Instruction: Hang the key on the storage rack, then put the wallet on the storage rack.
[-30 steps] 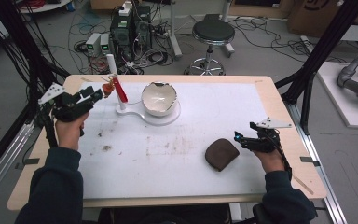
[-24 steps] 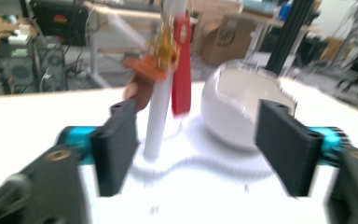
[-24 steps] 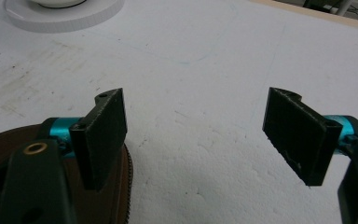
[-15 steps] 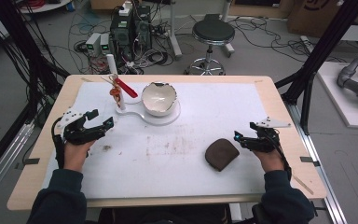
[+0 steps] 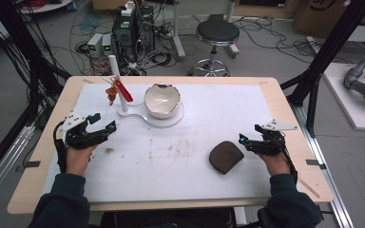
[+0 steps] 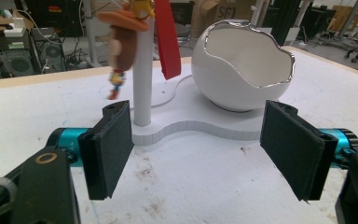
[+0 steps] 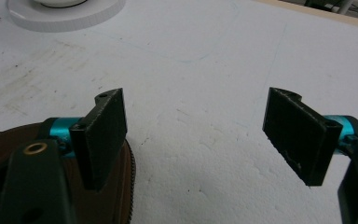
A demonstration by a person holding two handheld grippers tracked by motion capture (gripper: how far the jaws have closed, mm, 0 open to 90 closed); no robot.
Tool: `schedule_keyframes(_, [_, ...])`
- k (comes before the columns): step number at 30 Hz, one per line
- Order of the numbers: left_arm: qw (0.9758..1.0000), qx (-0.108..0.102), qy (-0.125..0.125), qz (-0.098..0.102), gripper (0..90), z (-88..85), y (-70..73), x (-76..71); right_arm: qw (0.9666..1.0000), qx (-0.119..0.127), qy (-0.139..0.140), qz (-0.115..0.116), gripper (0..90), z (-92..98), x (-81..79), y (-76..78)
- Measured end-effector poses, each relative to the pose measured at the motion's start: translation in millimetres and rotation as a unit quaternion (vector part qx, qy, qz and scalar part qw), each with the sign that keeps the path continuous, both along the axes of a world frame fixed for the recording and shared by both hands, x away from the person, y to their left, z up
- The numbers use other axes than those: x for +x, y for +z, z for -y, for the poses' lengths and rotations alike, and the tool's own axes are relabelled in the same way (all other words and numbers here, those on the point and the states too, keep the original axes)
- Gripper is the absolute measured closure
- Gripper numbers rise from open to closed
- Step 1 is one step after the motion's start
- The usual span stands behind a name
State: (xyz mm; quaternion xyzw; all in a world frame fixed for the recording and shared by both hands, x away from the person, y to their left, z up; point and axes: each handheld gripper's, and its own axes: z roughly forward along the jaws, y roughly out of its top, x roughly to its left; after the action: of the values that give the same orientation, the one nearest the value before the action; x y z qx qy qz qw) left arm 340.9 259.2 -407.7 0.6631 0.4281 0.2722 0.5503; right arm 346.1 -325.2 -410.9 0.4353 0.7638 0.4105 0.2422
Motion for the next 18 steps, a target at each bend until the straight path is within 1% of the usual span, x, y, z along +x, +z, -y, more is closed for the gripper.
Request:
schedule_keyframes(6, [1.0000, 0.002, 0.002, 0.003, 25.4, 0.9, 1.1, -3.3, 1.0000, -0.002, 0.006, 0.000, 21.9, -2.6, 0.2, -0.3])
schedule_keyframes(8, [1.0000, 0.007, 0.000, 0.003, 25.6, 2.6, 0.9, -2.6, 1.0000, -0.001, 0.007, 0.001, 21.9, -2.0, -0.7, 0.3])
schedule_keyframes(13, [1.0000, 0.008, -0.001, 0.004, 25.6, 4.2, 1.2, -2.8, 0.9999, 0.005, 0.012, 0.003, 21.9, -1.1, -1.5, 1.0])
schedule_keyframes(16, [1.0000, 0.008, -0.003, 0.001, 25.6, 4.2, 0.5, -1.4, 0.9996, 0.005, 0.028, -0.007, 21.9, -4.6, -1.7, -0.3])
schedule_keyframes(17, [1.0000, 0.007, -0.004, 0.001, 25.6, 4.4, 0.2, -1.1, 0.9994, 0.001, 0.034, -0.009, 21.9, -5.1, -1.5, -0.8])
schedule_keyframes(18, [1.0000, 0.007, -0.006, 0.001, 25.6, 4.7, 0.1, -0.8, 0.9986, 0.003, 0.050, -0.019, 21.9, -8.1, -1.4, -2.2])
